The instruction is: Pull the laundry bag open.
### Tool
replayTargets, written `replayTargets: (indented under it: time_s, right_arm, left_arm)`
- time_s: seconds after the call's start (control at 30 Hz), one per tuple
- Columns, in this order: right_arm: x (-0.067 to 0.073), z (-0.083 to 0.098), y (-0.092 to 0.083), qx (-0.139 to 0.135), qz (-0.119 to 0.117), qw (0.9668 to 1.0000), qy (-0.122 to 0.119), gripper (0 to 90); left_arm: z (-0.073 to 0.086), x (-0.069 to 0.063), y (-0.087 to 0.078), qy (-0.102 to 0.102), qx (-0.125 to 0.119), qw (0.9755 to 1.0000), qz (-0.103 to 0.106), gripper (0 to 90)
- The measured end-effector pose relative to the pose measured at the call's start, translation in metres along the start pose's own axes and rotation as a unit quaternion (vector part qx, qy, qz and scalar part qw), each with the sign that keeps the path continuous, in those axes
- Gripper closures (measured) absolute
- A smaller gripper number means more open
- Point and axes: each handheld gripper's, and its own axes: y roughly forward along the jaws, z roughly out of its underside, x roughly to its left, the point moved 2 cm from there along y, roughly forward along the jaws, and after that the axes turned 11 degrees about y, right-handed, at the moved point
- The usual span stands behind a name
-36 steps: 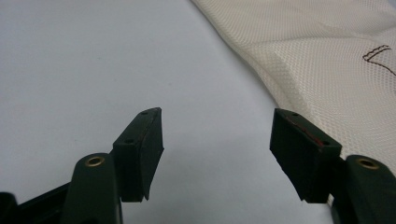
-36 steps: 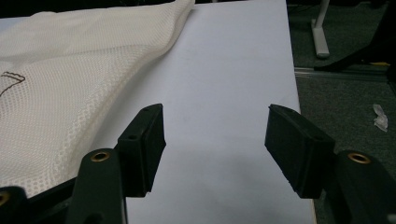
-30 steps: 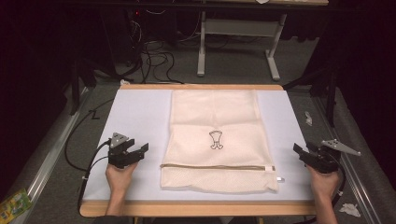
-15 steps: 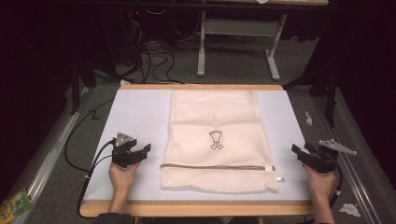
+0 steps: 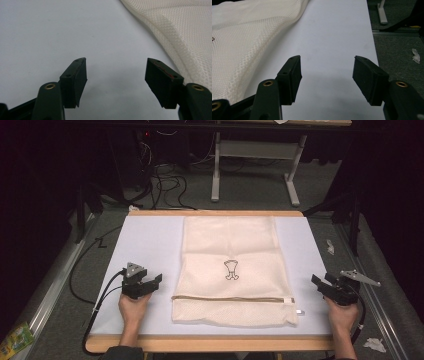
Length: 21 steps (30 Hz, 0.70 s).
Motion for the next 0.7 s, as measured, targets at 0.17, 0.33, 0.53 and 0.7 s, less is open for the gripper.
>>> replayTargets:
  time_s: [0.17, 0.33, 0.53, 0.7]
  right_arm:
    - [0.0005, 0.0025, 0.0019, -0.003, 0.001, 1.0000, -0.008, 40.3]
    - [0.0013, 0.0072, 0.0034, -0.006, 0.002, 0.9999, -0.012, 40.2]
    - [0.0006, 0.0081, 0.0022, -0.015, -0.002, 0.9998, -0.014, 39.0]
    - [0.0001, 0.0085, 0.0018, -0.015, -0.004, 0.9998, -0.010, 37.8]
  left_arm:
    - [0.0009, 0.0005, -0.0012, -0.004, -0.004, 1.0000, 0.000, 33.8]
    - [0.0018, 0.0007, -0.0016, -0.006, -0.008, 0.9999, 0.002, 31.9]
    - [0.0026, 0.0005, -0.0025, -0.005, -0.013, 0.9999, 0.000, 31.0]
    - [0.0027, 0.0003, -0.0025, -0.004, -0.012, 0.9999, -0.001, 30.5]
